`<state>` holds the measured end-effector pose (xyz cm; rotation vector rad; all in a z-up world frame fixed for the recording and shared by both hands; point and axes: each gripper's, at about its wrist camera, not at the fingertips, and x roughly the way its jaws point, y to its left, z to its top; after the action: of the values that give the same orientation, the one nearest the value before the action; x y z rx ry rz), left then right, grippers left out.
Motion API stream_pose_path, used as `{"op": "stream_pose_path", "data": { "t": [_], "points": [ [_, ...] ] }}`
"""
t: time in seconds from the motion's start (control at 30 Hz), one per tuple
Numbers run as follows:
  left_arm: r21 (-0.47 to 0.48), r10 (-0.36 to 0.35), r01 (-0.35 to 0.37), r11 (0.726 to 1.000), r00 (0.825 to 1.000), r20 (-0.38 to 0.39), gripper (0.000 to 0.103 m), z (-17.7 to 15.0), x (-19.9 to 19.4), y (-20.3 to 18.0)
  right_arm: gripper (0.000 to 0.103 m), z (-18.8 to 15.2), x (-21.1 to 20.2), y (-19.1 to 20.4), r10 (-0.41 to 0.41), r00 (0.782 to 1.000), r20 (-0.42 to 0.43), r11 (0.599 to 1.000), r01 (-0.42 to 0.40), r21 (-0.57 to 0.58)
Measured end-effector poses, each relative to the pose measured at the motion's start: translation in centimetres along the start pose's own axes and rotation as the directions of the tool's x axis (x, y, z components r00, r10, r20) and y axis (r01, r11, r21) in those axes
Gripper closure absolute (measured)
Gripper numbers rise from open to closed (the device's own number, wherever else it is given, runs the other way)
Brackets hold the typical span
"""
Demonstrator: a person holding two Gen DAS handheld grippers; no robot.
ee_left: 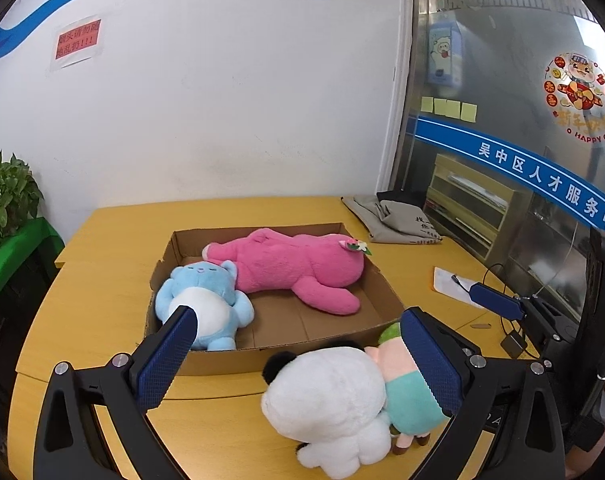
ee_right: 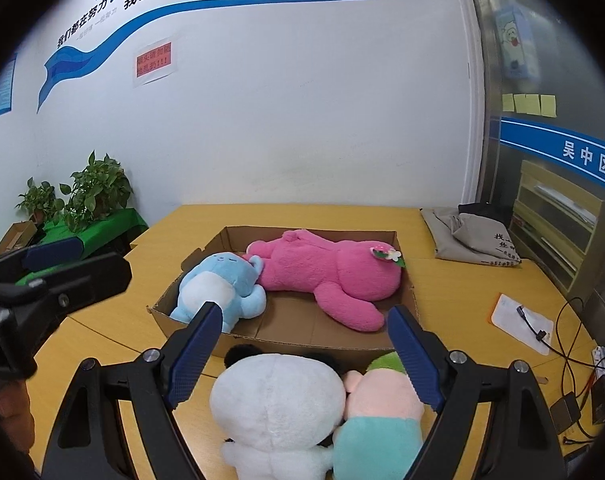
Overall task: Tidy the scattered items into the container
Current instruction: 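Open the right gripper and withdraw it toward the white plush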
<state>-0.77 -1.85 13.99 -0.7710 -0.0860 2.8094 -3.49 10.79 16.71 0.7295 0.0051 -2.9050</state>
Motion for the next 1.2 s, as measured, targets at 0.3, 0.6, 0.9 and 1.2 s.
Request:
{"op": "stream_pose_path", "data": {
  "t": [0.3, 0.6, 0.9, 1.2],
  "points": [
    [-0.007, -0.013, 0.013, 1.0, 0.999, -0.03, 0.0, -0.5, 2.0, -0.3, 0.018, -0.4, 1.5, -1.1, -0.02, 1.0, -0.023, 1.0, 0.02, 0.006],
    [-0.013, -0.039, 0.038, 0.999, 0.997, -0.064, 0.0, -1.1, 3.5, -0.1, 0.018, -0.8, 2.7, -1.6, -0.026, 0.999, -0.047, 1.0, 0.026, 0.012],
    [-0.032, -0.054, 0.051, 0.998, 0.995, -0.087, 0.0, -1.5, 4.6, 0.2, 0.018, -1.5, 3.4, -2.0, -0.027, 0.997, -0.069, 1.0, 0.028, 0.009],
    [-0.054, -0.085, 0.078, 0.995, 0.988, -0.132, 0.0, -2.6, 6.3, 0.5, 0.018, -2.1, 4.0, -2.8, -0.021, 0.995, -0.094, 1.0, 0.023, 0.015]
  ]
}}
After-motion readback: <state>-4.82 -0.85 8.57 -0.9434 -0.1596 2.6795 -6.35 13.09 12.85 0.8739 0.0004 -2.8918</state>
